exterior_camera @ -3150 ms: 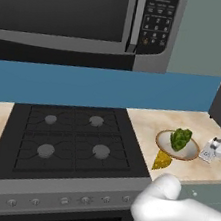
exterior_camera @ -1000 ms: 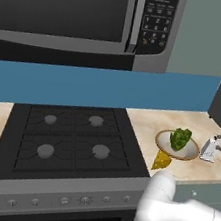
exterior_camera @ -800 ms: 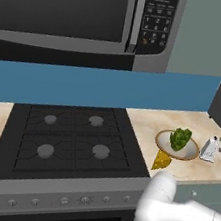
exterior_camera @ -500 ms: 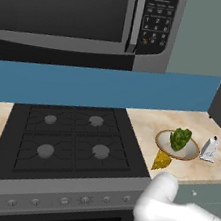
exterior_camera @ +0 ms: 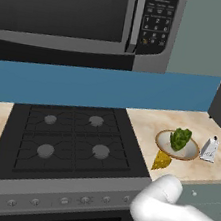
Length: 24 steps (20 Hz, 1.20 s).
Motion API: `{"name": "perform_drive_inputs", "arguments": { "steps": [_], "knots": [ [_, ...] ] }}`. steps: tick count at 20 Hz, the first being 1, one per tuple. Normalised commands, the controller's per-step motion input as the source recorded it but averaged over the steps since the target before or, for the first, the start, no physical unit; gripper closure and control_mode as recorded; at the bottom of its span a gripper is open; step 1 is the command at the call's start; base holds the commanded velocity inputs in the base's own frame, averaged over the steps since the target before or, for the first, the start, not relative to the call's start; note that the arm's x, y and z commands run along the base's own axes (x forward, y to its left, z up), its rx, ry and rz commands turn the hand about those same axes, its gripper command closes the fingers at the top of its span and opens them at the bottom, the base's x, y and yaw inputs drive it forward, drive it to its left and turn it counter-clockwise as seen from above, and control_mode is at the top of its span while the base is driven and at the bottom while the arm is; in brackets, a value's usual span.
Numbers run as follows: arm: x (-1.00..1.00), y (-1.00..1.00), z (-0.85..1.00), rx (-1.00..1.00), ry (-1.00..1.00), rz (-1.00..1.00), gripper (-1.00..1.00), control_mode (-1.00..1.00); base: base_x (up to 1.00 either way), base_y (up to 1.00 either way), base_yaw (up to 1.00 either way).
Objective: Pick the cheese from the fridge and the cheese grater from the cabinet and place them next to the salad bowl.
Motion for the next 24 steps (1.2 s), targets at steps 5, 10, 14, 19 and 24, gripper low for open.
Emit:
{"name": "perform_drive_inputs", "arguments": {
  "steps": [5,10,14,19,24],
  "knots": [
    [-0.69,0.27,0.00,-0.45,0.16,-0.11,-1.00,-1.00,0.00,0.00,0.00],
    [-0.35,0.27,0.00,-0.41,0.26,-0.16,-1.00,-1.00,0.00,0.00,0.00],
    [-0.02,0.42,0.16,-0.29,0.27,-0.10,-1.00,-1.00,0.00,0.00,0.00],
    [-0.11,0.69,0.35,-0.21,0.13,0.01,-1.00,-1.00,0.00,0.00,0.00],
    [-0.36,0.69,0.41,-0.08,0.04,0.08,-1.00,-1.00,0.00,0.00,0.00]
  ]
}}
